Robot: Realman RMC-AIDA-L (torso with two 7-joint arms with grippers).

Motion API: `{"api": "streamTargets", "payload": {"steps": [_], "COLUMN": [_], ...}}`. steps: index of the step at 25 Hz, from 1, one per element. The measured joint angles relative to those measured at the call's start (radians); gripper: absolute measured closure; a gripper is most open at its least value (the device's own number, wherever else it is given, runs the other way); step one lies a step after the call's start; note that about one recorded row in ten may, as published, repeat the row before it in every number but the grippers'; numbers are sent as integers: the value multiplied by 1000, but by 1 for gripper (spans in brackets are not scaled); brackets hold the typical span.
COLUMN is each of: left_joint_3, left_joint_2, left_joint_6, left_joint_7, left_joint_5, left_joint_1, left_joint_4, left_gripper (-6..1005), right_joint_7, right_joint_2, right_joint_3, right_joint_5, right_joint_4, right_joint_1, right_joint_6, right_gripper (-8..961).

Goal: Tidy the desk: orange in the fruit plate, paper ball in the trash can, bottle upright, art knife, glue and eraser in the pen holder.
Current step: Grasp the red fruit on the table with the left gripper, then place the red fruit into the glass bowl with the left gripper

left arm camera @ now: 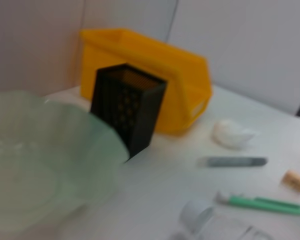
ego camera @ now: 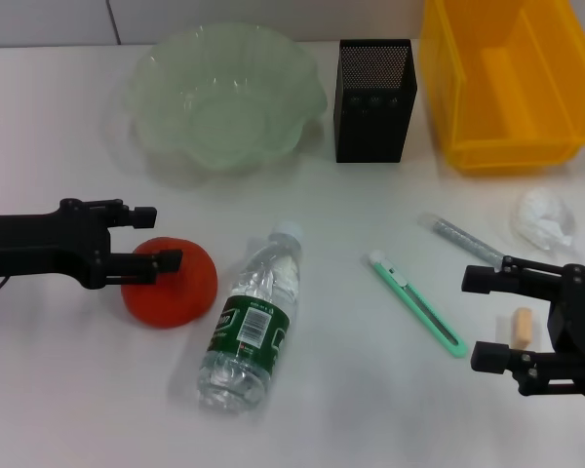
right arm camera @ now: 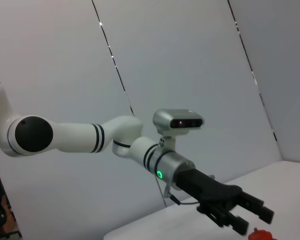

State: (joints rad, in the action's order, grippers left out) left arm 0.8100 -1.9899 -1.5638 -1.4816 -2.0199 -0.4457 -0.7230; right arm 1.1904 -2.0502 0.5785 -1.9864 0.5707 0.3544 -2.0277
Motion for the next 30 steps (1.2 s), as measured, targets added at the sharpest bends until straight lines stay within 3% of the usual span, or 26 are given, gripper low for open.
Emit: {"api": "streamTargets", "payload": {"steps": [5,11,22,28,30], "left_joint_3": [4,8,7,-2,-16], "left_joint_2": [-16,-16,-16,-14,-15], "left_joint_6": [65,109,86,54,44], "left_joint_7": [2,0,2,-1,-1], "left_joint_5": [-32,-67,-90,-77,-58], "left_joint_1": [-2,1,-16,-22,-28], "left_joint_4": [4,12,33,29,27], "left_gripper": [253,260,469,734,768], "right_joint_7": [0,6,9,10,10], "right_joint_2": [-3,-4,-4,-5,-5], "right_joint_3": [1,4,6,-2,-3], "right_joint_5": [0,0,0,0,1], "right_joint_4": [-1,-2,-2,-2,-2], "right_joint_1": [0,8,23,26,26], "right_joint_6": [19,29,44,44,44], "right_gripper": [137,137,137,138,138]}}
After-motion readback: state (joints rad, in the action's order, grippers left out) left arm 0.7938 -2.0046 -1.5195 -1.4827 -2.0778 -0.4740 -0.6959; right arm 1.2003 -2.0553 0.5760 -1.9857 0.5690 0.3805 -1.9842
